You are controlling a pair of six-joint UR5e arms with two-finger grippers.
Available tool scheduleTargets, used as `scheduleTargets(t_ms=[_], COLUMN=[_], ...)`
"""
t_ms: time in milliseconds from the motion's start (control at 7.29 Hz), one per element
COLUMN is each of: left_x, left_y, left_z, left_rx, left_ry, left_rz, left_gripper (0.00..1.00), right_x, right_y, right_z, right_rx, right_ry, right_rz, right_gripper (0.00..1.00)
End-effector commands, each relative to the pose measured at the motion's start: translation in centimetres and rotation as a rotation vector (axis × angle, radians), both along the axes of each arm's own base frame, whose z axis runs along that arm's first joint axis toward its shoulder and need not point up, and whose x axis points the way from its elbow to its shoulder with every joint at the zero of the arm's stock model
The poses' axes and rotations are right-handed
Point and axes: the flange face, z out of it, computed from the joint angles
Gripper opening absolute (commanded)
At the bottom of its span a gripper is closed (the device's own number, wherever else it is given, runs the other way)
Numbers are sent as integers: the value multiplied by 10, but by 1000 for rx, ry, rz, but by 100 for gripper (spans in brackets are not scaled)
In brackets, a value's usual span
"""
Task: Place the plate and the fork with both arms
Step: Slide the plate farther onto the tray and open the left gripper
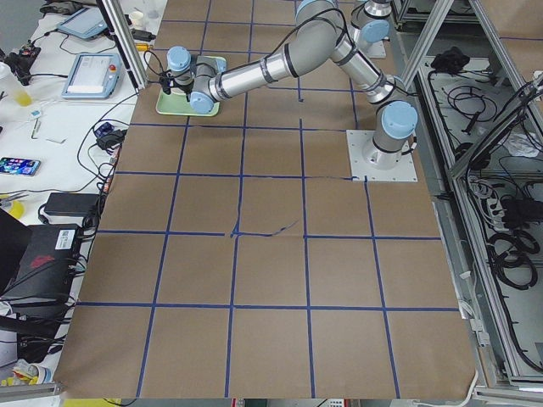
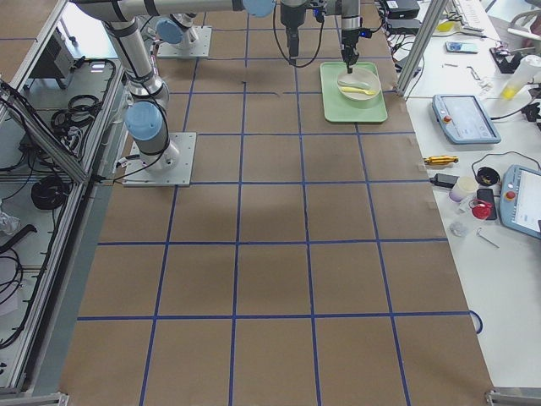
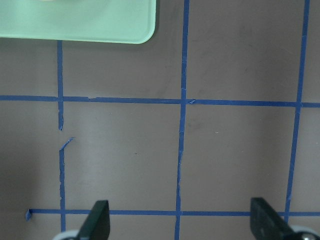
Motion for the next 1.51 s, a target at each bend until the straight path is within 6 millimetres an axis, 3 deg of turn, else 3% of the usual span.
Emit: scheduleTargets(t_ms=[0,137,412,549,686,824,1098,1235,1373], left_x=[-3,-2,-1,0,8,36,86,102,110], left_y=[1,1,8,16,29,48,116,147,172], left_z=[-1,-1,2,7,17,35,64,83,115], left_rx=[2,0,-19,-82,-132,-173,-171,-141,-50], left_ry=[1,0,-4,-3,-25,-139,-335,-445,-532], left_rz=[1,6,12,0,-31,-106,-231,-250,-259], left_gripper=[0,9,86,100,100,100,100,100,100], right_x=[0,0,0,0,0,0,0,0,0], right_y=[0,0,0,0,0,0,-1,0,0], right_z=[0,0,0,0,0,0,-1,0,0], right_rx=[-1,-1,-1,-1,-1,-1,1,0,0], right_ry=[0,-2,-2,0,0,-2,-2,-3,-3], right_rz=[0,0,0,0,0,0,0,0,0], right_gripper=[100,100,100,100,100,100,100,100,100])
